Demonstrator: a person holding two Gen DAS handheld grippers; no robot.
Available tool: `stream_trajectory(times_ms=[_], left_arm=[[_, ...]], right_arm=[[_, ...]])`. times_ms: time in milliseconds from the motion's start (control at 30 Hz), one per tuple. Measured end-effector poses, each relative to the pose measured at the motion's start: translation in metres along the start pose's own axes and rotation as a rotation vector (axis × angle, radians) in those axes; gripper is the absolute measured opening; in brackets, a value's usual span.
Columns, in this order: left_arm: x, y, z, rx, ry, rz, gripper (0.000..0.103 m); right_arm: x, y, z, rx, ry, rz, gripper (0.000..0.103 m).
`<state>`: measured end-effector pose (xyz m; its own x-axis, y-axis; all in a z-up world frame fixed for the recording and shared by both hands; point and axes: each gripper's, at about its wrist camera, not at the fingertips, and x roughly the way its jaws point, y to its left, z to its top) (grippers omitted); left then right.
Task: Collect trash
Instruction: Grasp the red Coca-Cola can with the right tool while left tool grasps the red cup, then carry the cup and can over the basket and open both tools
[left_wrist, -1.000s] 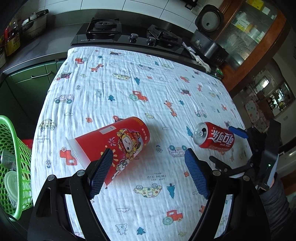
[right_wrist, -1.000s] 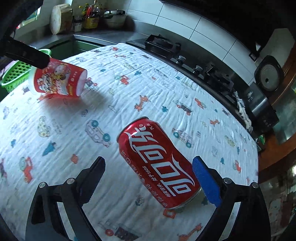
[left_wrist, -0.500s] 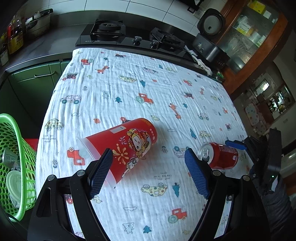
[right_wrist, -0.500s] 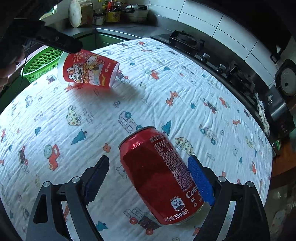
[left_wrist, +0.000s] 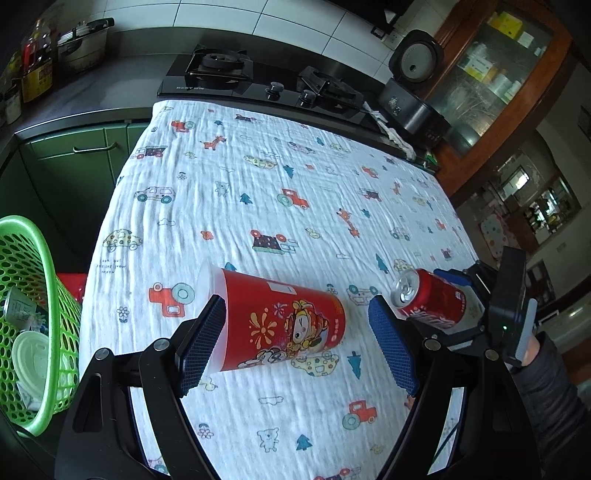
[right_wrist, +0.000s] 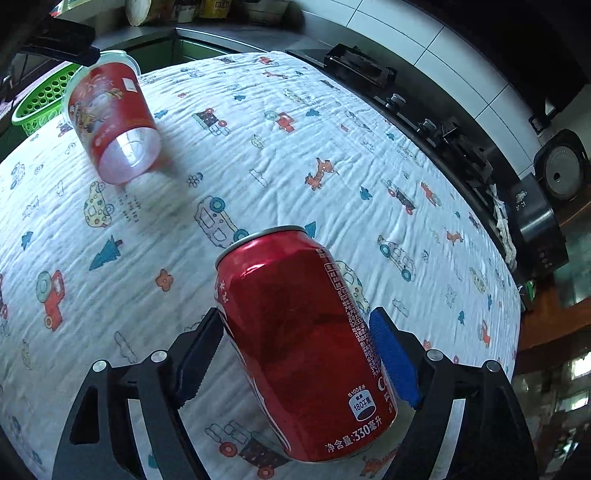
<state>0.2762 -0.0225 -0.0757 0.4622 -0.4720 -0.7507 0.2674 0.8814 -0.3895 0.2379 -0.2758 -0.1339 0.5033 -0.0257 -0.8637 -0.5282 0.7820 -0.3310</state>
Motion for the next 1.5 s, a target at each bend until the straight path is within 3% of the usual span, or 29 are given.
stream_trajectory(times_ms=[333, 567, 633, 767, 833, 900, 1100, 1233, 1500], left_arm=[[-0.021, 0.012, -0.009, 0.032, -0.058, -0.053, 0.079], [0.002, 0.032, -0.012, 0.011, 0.024, -0.017, 0.079], [0.008, 0.036, -0.014, 0.009, 0.034, -0.020, 0.076], [0.016, 0.038, -0.017, 0.014, 0.065, -0.037, 0.045], [0.014, 0.038, -0.020, 0.017, 0.054, -0.043, 0.039], [0.008, 0.038, -0.021, 0.013, 0.039, -0.062, 0.024], [-0.025, 0.034, -0.026, 0.037, -0.021, -0.067, 0.007], [-0.056, 0.036, -0.028, 0.070, -0.076, -0.033, 0.004], [-0.126, 0.076, -0.030, 0.036, -0.196, 0.043, 0.004]], right_arm=[[-0.009, -0.001, -0.008, 0.070, -0.007, 0.009, 0.074], [-0.032, 0.005, -0.013, 0.147, -0.055, 0.029, 0.074], [-0.039, 0.010, -0.013, 0.165, -0.072, 0.036, 0.074], [-0.054, 0.025, -0.012, 0.194, -0.107, 0.056, 0.074], [-0.061, 0.033, -0.010, 0.210, -0.127, 0.063, 0.074], [-0.068, 0.040, -0.009, 0.229, -0.145, 0.082, 0.074], [-0.079, 0.072, -0.002, 0.278, -0.184, 0.149, 0.074], [-0.085, 0.094, 0.008, 0.288, -0.207, 0.190, 0.074], [-0.103, 0.136, 0.052, 0.284, -0.289, 0.269, 0.074]])
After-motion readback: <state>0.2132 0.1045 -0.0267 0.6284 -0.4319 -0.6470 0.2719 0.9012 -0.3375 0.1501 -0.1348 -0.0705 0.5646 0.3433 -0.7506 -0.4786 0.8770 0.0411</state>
